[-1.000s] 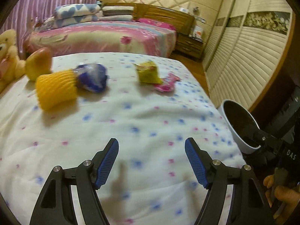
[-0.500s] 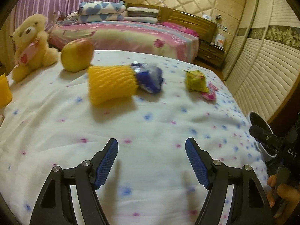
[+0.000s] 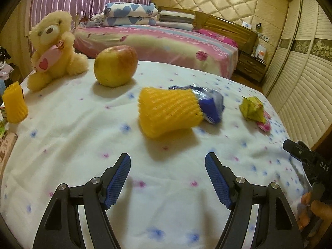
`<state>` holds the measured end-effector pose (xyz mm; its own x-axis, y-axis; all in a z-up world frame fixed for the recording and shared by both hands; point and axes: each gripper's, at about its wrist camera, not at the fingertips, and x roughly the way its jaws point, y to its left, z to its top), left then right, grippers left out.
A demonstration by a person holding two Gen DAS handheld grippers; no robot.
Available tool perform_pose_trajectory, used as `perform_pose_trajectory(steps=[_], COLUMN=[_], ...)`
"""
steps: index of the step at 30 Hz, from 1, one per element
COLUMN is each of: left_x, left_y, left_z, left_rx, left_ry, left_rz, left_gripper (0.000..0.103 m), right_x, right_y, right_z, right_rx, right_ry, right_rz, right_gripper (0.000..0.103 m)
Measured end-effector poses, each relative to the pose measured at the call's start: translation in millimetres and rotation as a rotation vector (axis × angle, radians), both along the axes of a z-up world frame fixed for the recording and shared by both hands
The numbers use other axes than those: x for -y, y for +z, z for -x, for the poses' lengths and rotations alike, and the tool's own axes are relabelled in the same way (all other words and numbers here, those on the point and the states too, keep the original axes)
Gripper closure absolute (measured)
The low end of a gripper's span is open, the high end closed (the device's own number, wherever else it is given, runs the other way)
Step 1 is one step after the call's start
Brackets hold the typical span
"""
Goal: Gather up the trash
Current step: 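Move both open tools back over the bed toward the remaining trash, then grasp the pink candy wrapper with the right tool while the left tool grasps the yellow foam sleeve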
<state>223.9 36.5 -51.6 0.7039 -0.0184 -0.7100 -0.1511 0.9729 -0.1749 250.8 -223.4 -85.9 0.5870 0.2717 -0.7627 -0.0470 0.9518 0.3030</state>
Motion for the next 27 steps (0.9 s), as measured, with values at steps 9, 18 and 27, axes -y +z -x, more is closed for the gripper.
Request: perform_pose_trajectory(steps=[9, 18, 27], left_x=[-17, -23, -14], left_y=[-6, -16, -20], left_z=[-35, -60, -65], left_rx=[-0.002, -0.015, -0.028], left_ry=[0.013, 0.003, -0.058], left_rz=[-0.02, -0.01, -0.012], left_gripper=[0.028, 0.03, 0.087], right_x=[-20, -29, -24], right_y=[-10, -24, -23], right_z=[-38, -72, -69], right_rx=[-0.016, -0.063, -0.067], right_ry=[0.024, 0.018, 0.019], right_rz=[0.03, 0.119, 0.147], right_gripper=[0.014, 0.031, 0.059])
